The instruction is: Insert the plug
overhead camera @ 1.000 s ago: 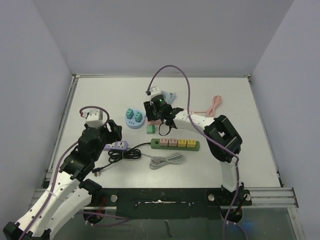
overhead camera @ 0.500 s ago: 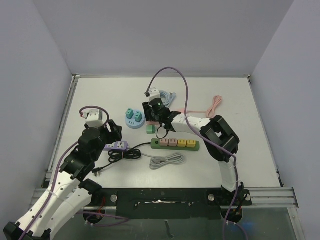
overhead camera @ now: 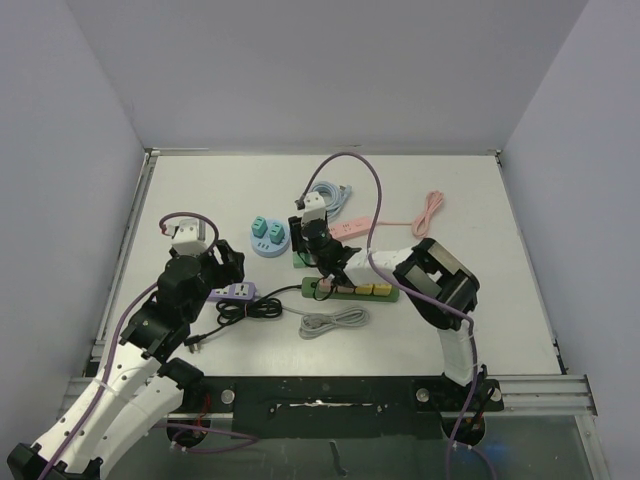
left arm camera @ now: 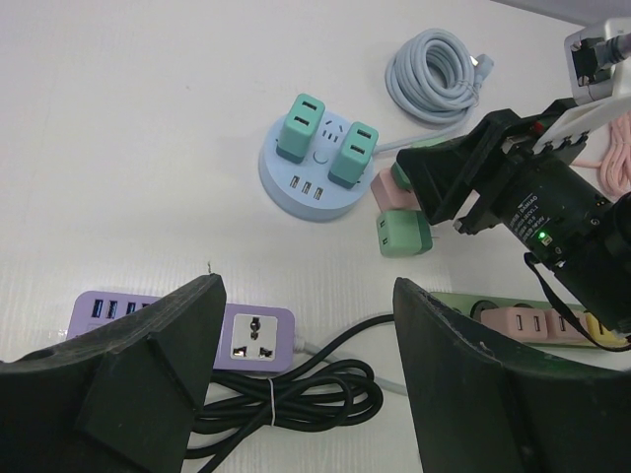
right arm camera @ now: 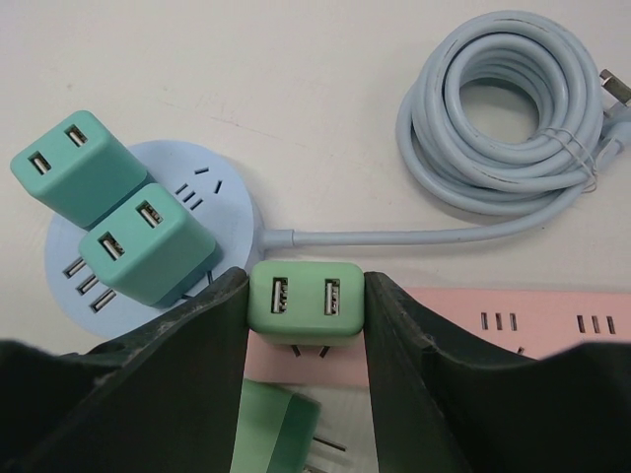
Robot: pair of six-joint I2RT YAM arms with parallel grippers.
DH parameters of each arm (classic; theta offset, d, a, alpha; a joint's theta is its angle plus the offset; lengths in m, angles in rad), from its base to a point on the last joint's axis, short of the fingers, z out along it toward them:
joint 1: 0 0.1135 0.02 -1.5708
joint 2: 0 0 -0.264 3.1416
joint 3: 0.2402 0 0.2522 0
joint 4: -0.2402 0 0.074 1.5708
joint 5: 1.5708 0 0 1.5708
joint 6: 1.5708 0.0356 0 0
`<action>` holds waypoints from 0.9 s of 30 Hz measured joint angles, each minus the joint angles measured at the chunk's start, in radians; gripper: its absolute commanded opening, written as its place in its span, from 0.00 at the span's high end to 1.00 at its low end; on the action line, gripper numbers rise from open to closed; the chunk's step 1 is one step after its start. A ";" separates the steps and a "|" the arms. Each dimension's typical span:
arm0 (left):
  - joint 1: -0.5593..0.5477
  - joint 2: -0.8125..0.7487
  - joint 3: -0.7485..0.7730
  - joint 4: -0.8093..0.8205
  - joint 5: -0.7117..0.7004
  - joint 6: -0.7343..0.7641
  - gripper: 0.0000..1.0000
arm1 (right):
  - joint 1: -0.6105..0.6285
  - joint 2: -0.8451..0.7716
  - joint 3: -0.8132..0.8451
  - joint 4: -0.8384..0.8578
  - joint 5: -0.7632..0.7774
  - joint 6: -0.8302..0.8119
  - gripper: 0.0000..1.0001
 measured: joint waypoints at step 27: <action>0.002 0.046 -0.001 0.008 0.050 -0.005 0.32 | 0.005 -0.038 0.062 -0.371 -0.085 0.090 0.32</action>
